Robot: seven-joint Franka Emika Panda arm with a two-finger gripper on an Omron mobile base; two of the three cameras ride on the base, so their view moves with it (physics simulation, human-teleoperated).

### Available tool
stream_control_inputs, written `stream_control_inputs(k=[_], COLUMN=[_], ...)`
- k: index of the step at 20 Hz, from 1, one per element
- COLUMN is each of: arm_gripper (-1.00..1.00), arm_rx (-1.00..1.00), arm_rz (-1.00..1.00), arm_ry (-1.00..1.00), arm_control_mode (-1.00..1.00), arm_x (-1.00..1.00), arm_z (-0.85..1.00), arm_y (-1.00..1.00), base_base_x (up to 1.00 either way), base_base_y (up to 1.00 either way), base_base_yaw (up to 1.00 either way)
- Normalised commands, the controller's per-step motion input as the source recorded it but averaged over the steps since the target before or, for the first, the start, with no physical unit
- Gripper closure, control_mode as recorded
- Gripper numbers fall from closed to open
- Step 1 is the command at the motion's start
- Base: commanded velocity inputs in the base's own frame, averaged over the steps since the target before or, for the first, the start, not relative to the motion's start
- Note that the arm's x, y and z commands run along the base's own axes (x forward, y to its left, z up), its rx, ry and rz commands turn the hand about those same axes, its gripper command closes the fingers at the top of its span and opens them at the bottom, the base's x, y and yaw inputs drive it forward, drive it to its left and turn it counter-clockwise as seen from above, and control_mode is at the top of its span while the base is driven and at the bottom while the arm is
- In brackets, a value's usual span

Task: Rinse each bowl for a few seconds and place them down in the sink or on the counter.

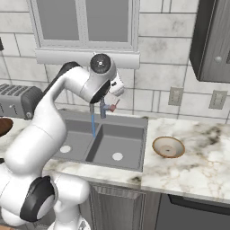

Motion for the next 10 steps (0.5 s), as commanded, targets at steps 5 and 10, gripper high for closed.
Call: stream_control_inputs(k=[5,10], arm_gripper=[-1.00,-1.00], arm_rx=[0.07,0.03], arm_rz=[0.01,0.00], arm_ry=[0.01,-0.04], arm_control_mode=[-1.00,-1.00], arm_x=[-0.32,-0.29], arm_z=[0.05,0.00], arm_y=[0.23,0.30], base_base_x=[0.00,0.00], base_base_y=[0.00,0.00], base_base_yaw=[0.00,0.00])
